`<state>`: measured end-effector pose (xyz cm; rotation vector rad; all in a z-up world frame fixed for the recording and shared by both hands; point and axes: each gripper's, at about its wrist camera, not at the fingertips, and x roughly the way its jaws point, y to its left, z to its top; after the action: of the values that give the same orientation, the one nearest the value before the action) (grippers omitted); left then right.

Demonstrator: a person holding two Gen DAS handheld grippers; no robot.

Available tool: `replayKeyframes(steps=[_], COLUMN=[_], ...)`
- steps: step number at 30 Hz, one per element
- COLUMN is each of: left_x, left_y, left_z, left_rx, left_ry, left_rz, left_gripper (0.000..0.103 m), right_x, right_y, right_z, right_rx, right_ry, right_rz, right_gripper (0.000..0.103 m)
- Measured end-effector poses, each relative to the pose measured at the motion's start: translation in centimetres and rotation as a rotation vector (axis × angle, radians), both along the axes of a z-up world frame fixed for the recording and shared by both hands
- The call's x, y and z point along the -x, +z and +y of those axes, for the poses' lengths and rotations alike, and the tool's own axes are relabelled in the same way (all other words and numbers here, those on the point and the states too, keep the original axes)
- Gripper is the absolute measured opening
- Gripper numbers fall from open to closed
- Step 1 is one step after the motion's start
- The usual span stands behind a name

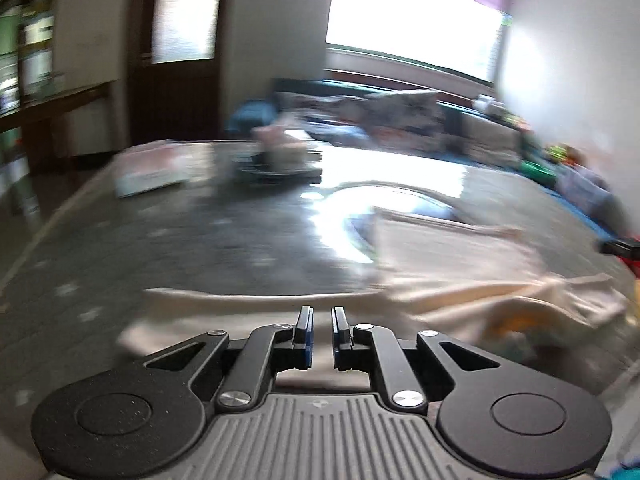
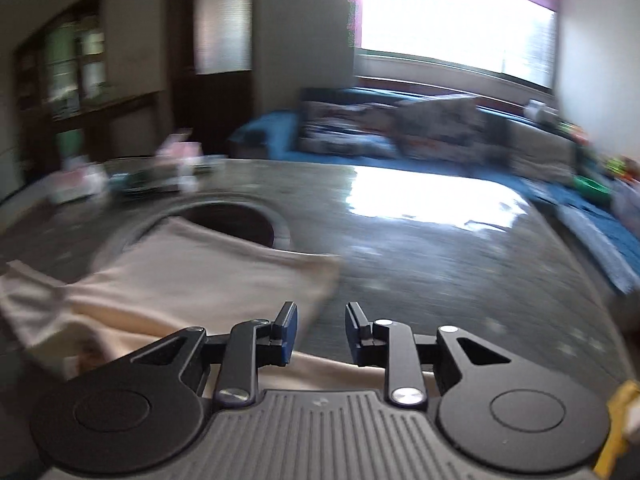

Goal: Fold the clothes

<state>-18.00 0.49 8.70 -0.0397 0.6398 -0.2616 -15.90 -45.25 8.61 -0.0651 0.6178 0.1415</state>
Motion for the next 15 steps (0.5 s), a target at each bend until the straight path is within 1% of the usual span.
replayKeyframes(steps=[2,3,5,6,9,12,15], left_x=[0.2,0.3,0.3,0.4,0.4,-0.1,-0.6], left_y=[0.0,0.1,0.0,-0.1,-0.4,-1.0,-1.7], left_z=[-2.2,-3.3,-5.6,-6.7,-9.4,-11.2,-12.4], left_rx=[0.006,0.01,0.007,0.004,-0.009,-0.033,-0.059], left_ry=[-0.081,-0.121,-0.198,-0.233,-0.321,-0.369,-0.392], left_rz=[0.001,0.002,0.005,0.005,0.005,0.016,0.033], left_gripper=[0.022,0.029,0.029,0.029,0.03,0.03,0.033], right_x=[0.3,0.4,0.7,1.0,1.8,2.6,3.5], right_y=[0.3,0.5,0.6,0.5,0.2,-0.2,-0.5], right_z=[1.9,2.8,4.2,4.9,6.5,7.8,8.5], right_rx=[-0.004,-0.006,-0.005,-0.003,0.017,0.037,0.06], right_ry=[0.085,0.126,0.193,0.225,0.295,0.357,0.405], right_rz=[0.002,0.003,0.014,0.02,0.032,0.042,0.053], right_gripper=[0.026,0.027,0.029,0.034,0.035,0.035,0.035])
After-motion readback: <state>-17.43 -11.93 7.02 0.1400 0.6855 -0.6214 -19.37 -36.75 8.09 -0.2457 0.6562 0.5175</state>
